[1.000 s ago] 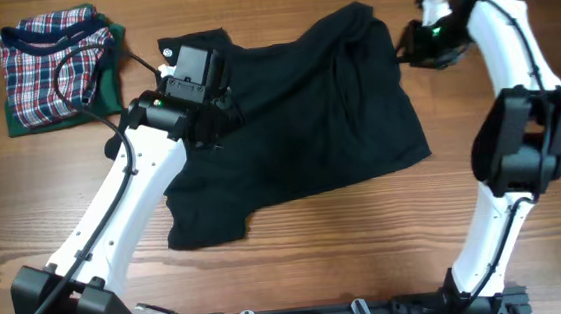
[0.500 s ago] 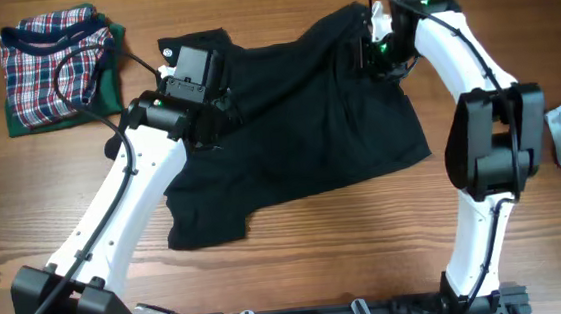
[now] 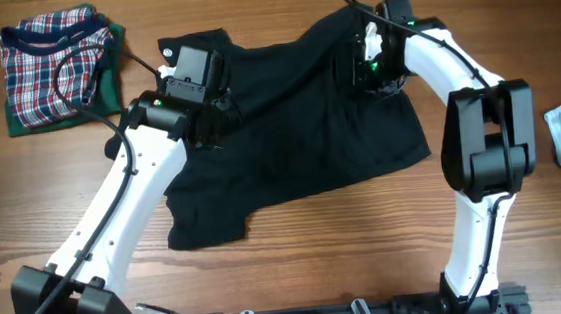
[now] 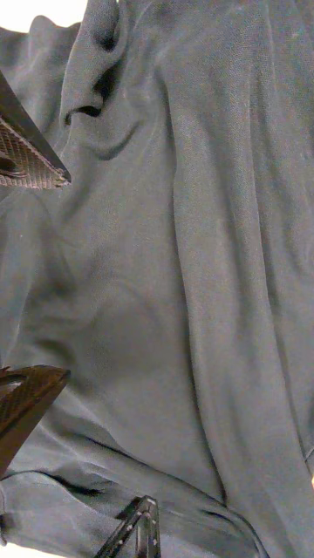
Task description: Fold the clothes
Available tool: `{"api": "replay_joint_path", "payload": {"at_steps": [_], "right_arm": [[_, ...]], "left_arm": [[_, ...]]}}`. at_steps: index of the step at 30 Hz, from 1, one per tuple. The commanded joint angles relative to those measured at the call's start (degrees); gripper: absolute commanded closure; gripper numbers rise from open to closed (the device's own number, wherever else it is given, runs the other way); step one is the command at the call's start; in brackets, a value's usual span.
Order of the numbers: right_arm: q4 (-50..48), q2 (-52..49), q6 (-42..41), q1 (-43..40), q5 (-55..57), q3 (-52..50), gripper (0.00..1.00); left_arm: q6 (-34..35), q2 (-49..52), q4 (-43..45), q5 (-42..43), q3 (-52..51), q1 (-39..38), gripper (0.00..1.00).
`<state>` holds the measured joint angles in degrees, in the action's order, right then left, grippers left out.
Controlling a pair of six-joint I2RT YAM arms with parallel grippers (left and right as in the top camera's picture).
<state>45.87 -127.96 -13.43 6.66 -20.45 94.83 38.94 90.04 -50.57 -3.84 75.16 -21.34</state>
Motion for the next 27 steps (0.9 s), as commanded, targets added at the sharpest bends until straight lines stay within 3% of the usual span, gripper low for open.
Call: {"api": "replay_joint_path", "payload": {"at_steps": [1,2,10,20,27], "right_arm": [[-0.7,-0.5,0.0,1.2,-0.6,-0.8,0.82],[-0.7,-0.5,0.0,1.2,-0.6,-0.8,0.96],[-0.7,0.1,4.5,0.1,-0.2,0.3,0.96],[2.0,9.7,9.6,-14.1,0.0,0.9,0.96],[6.6,9.7,9.0,-14.8,2.4,0.9,0.94]], "left_arm": [[0.5,0.0,-0.1,-1.2,0.8,0.3,0.35],[0.5,0.0,-0.1,-1.2,0.8,0.3,0.35],[0.5,0.0,-0.1,-1.2,0.8,0.3,0.35],[0.5,0.0,-0.1,-1.2,0.8,0.3,0.33],[0.5,0.0,-0.1,-1.2,0.8,0.3,0.31]]}}
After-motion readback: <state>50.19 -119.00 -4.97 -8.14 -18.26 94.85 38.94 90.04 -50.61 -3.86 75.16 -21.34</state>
